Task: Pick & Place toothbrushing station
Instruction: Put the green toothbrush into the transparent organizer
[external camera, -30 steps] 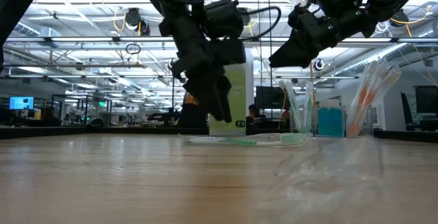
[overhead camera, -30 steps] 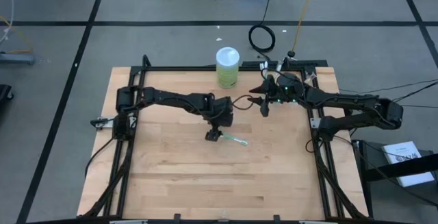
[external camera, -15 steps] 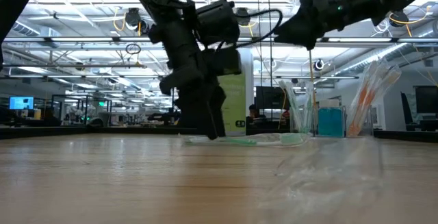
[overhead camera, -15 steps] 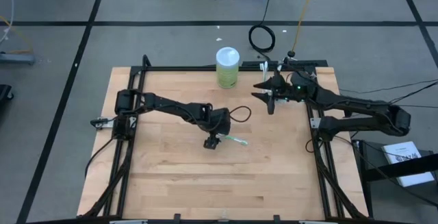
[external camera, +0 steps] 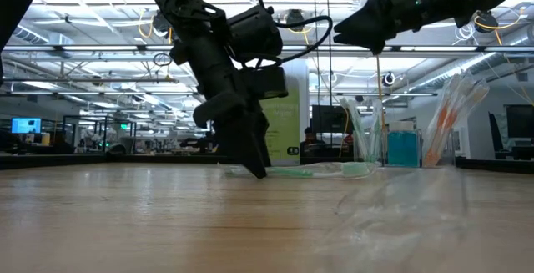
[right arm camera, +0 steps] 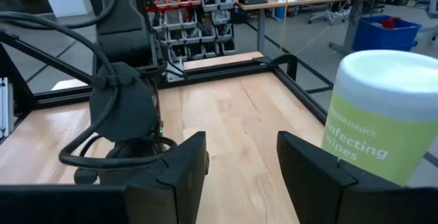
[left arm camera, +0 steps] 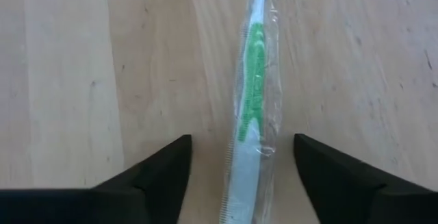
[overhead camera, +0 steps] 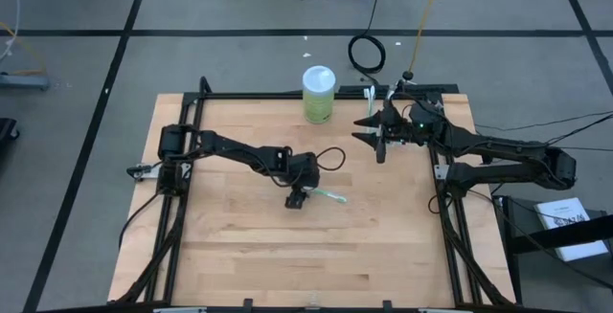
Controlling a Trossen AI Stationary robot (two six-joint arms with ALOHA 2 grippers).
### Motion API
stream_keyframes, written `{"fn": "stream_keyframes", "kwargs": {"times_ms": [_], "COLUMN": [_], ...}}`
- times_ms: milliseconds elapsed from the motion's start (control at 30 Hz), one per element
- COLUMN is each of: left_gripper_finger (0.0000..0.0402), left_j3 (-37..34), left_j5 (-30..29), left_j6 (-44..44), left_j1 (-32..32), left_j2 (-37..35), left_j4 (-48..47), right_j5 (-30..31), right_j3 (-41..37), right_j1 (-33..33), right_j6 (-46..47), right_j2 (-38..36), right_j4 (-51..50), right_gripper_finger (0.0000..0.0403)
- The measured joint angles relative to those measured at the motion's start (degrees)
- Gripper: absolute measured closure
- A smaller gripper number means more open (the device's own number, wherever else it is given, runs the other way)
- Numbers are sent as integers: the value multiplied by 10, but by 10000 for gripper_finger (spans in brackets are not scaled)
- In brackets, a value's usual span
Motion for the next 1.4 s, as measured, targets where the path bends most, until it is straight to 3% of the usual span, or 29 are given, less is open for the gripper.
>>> {"fn": "stream_keyframes", "kwargs": {"times_ms": [333, 500, 633, 800, 967, 1100, 1267, 1400], "left_gripper_finger": [301, 377, 380, 382, 382, 382, 382, 382], "left_j3": [-1, -3, -4, -6, -72, -168, -242, -249], "left_j5": [-6, -6, -7, 9, 105, 155, 163, 161], "left_j6": [-21, -21, -20, 8, 18, -18, -74, -88], "left_j1": [2, 7, 13, 19, 60, 111, 155, 167], "left_j2": [2, -16, -62, -134, -212, -248, -246, -236], "left_j4": [-7, -13, -10, 14, 160, 355, 619, 684], "right_j5": [0, 0, 8, 80, 164, 212, 177, 100], "right_j3": [0, 0, 1, 1, 1, 1, 1, 1], "right_j1": [0, -4, -6, -6, -6, -8, -3, 22], "right_j6": [-1, -5, -19, -35, -37, -33, -29, -36], "right_j2": [0, -7, -18, -37, -45, -40, 3, 71], "right_j4": [10, 67, 88, 71, 19, -7, 23, 126], "right_gripper_finger": [232, 232, 232, 232, 232, 232, 232, 232]}}
